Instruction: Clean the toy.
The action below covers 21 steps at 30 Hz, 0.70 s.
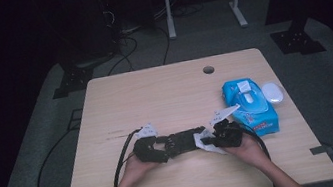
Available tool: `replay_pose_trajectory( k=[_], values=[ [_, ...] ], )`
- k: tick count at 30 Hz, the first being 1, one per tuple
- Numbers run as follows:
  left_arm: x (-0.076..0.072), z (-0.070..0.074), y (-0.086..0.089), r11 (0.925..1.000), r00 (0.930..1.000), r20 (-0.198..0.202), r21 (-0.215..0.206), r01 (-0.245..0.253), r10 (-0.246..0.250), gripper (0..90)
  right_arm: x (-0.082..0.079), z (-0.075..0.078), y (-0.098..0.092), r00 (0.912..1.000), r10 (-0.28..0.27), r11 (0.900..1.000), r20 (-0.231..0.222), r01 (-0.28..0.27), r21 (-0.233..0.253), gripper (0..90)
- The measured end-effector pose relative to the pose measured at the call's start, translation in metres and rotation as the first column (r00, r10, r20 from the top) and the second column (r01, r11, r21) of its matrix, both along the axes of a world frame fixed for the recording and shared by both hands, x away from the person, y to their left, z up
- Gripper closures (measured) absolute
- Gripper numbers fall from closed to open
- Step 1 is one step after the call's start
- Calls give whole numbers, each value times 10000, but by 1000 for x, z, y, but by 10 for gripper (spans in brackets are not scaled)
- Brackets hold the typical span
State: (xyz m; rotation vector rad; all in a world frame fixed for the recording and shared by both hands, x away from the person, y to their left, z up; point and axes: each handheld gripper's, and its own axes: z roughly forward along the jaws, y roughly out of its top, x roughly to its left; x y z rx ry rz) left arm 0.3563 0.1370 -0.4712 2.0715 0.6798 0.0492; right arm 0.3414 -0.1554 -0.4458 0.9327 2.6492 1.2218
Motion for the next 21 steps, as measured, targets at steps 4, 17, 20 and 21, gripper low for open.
replay_pose_trajectory(
  k=[4, 17, 20, 21],
  values=[
    [2, 3, 3, 9985, 9993, -326, -516, -205, 188, 235, 1, -6, -7, 9998, -133, 9998, -170, 135, 131, 871],
    [16, -3, 16, 9962, 9921, -1207, -743, -447, 355, 250, 0, -11, -9, 9998, -16, 9995, -183, 21, 300, 871],
    [20, -4, 12, 9973, 9872, -1595, -725, -93, -24, 278, 0, -12, -10, 9999, 38, 9994, -127, -34, 331, 872],
    [21, -4, 11, 9978, 9875, -1574, -670, -13, -93, 278, 0, -12, -10, 9999, 44, 9994, -126, -39, 348, 871]
  ],
)
